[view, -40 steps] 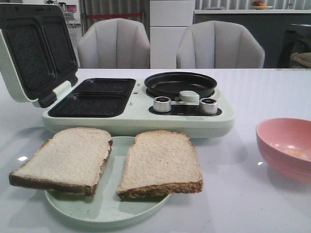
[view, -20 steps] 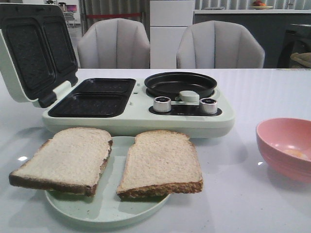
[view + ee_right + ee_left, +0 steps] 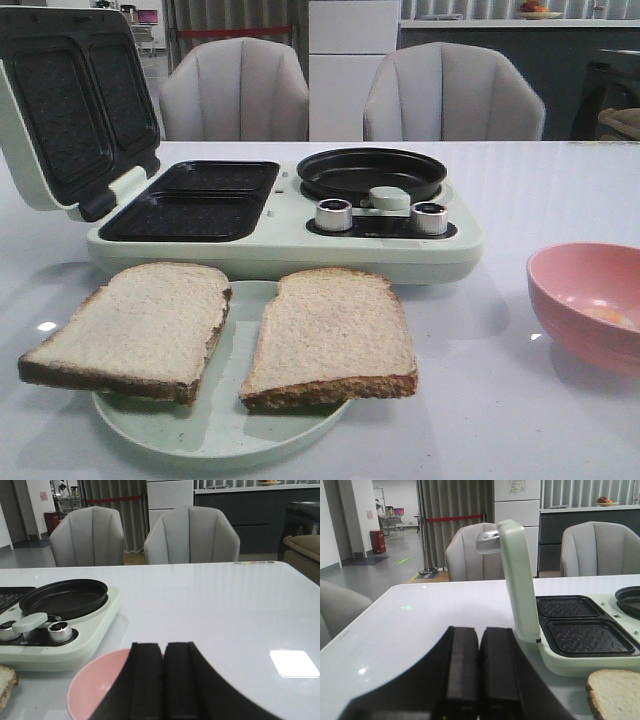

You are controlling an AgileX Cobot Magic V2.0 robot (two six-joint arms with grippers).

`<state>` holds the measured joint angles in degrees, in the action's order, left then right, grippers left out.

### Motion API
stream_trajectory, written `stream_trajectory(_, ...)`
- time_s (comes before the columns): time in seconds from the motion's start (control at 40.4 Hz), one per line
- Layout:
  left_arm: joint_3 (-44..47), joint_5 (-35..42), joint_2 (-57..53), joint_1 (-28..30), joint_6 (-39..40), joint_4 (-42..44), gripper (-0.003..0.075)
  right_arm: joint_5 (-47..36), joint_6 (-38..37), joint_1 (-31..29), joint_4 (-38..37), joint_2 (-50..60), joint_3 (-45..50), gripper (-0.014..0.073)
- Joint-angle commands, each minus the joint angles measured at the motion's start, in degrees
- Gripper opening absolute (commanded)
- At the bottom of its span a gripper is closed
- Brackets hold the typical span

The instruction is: Make breakfast with bread and shrimp

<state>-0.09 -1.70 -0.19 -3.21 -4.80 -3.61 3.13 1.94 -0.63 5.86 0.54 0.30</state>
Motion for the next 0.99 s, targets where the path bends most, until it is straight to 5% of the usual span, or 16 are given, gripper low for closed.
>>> stream_trajectory(0.0,-3.70,5.70,-1.23,0.05,0.21,-0.51,0.0099,-3.78,0.58,0.14,0.33,1.31,-6.66,0.0034)
stream_trajectory(0.223,-18.25,1.70,1.11,0.05,0.21,-0.65,0.0099,6.49,0.58,0.14,0.21,-2.53,-24.24,0.0034)
stream_trajectory(0.495,-39.97,-20.94,15.10,0.05,0.21,-1.03,0.0099,22.70,0.58,0.14,0.21,-17.64,-41.66,0.0034)
stream_trajectory(0.965,-39.74,-29.66,29.31,0.05,0.21,-2.48,0.0099,35.37,0.58,0.14,0.21,-38.06,-43.05,0.0034)
